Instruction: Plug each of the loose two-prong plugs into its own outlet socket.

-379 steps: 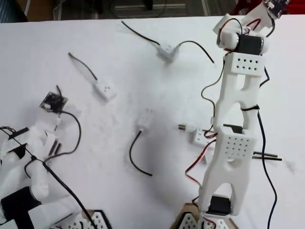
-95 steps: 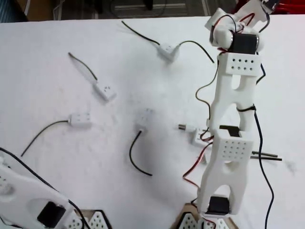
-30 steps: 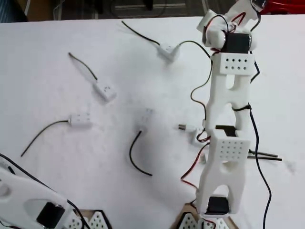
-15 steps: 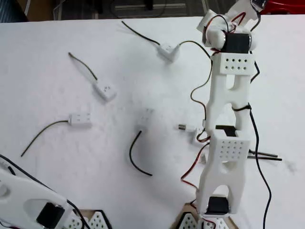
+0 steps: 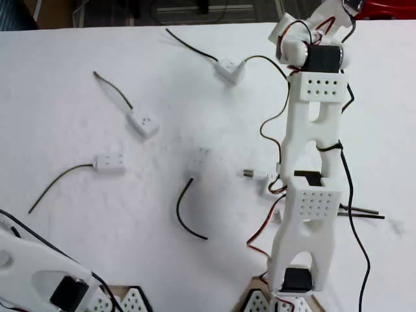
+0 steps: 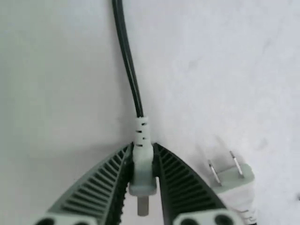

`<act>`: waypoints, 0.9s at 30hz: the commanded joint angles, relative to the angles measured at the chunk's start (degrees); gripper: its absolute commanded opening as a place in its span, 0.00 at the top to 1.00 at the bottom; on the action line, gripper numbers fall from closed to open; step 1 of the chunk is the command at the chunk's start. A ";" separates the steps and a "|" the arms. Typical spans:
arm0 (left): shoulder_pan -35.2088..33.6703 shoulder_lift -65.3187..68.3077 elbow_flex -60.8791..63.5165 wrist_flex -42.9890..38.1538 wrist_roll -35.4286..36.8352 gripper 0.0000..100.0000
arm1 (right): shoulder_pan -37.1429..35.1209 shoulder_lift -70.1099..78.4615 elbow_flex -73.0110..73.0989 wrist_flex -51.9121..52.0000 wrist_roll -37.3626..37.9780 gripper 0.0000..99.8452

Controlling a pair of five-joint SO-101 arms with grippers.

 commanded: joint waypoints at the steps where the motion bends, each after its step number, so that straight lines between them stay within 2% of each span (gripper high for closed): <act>1: 0.75 -2.33 -0.70 -0.09 0.09 0.98 | -0.04 -3.82 -1.76 0.22 0.35 0.61; 5: 4.62 -5.41 -0.70 6.51 0.26 0.98 | -0.04 -4.00 -1.76 0.22 0.35 0.61; 11: 14.64 -15.52 -0.62 13.71 14.15 0.98 | 0.04 -4.09 -1.76 0.22 0.35 0.61; 15: 21.85 -23.69 -0.18 17.32 20.66 0.98 | 0.04 -3.91 -1.85 0.22 0.35 0.61; 20: 30.64 -30.46 -0.09 23.65 23.21 0.98 | 0.04 -3.91 -1.85 0.22 0.35 0.61; 27: 39.69 -41.89 6.51 24.00 31.12 0.98 | 0.04 -3.91 -1.85 0.22 0.35 0.61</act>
